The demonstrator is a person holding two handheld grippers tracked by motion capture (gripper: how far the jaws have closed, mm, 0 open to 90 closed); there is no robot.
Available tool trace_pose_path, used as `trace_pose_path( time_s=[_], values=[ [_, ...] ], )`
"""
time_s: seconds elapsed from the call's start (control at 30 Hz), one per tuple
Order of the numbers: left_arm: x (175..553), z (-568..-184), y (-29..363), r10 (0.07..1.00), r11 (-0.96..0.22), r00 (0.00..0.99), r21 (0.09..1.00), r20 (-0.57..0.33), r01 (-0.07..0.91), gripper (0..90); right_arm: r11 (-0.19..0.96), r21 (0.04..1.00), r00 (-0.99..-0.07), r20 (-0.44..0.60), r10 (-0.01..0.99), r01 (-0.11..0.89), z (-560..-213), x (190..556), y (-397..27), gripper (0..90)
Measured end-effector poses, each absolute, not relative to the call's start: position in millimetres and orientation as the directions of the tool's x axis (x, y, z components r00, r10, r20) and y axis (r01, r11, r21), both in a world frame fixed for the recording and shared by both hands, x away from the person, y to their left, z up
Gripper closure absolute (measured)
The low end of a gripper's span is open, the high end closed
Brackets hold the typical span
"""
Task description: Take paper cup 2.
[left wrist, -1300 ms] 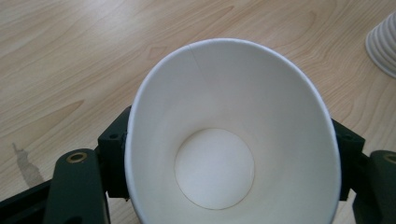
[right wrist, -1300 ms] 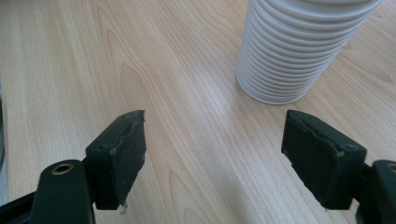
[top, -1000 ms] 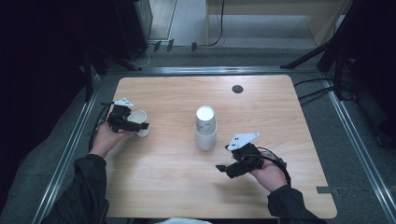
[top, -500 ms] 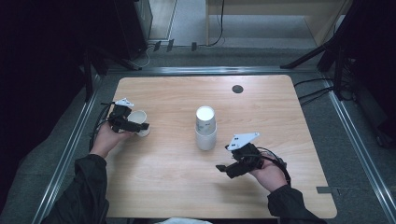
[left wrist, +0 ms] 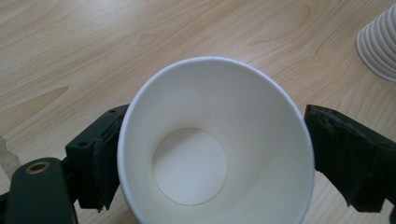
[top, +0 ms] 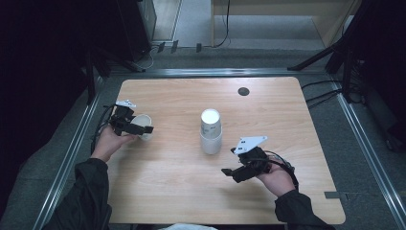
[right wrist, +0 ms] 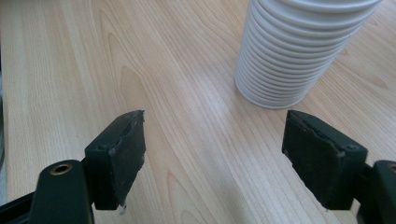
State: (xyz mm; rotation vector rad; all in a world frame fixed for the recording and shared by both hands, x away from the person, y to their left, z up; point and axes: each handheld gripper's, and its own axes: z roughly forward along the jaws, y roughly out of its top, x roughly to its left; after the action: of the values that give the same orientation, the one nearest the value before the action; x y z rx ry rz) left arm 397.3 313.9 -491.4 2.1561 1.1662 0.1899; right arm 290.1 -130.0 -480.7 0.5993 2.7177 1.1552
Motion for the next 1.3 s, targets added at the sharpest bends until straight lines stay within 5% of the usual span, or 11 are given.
trace_pose_path(
  time_s=[0.33, 0.63, 0.93, 1.3],
  values=[
    [394, -477, 317, 0.787, -0.338, 0.577, 0.63, -0.218, 0.699, 7.5, 0.569, 0.724, -0.894, 0.15, 0.422, 0.39, -471, 296, -135, 15.0],
    [387, -464, 324, 0.796, -0.32, 0.568, 0.652, -0.209, 0.687, 7.5, 0.593, 0.731, -0.906, 0.08, 0.416, 0.337, -462, 294, -134, 14.8],
    [377, -446, 323, 0.796, -0.321, 0.576, 0.677, -0.185, 0.662, 7.6, 0.56, 0.754, -0.914, 0.131, 0.385, 0.344, -451, 299, -134, 15.1],
    [357, -428, 316, 0.761, -0.322, 0.613, 0.698, -0.212, 0.64, 7.6, 0.582, 0.743, -0.921, 0.119, 0.371, 0.33, -449, 311, -138, 27.0]
  ],
)
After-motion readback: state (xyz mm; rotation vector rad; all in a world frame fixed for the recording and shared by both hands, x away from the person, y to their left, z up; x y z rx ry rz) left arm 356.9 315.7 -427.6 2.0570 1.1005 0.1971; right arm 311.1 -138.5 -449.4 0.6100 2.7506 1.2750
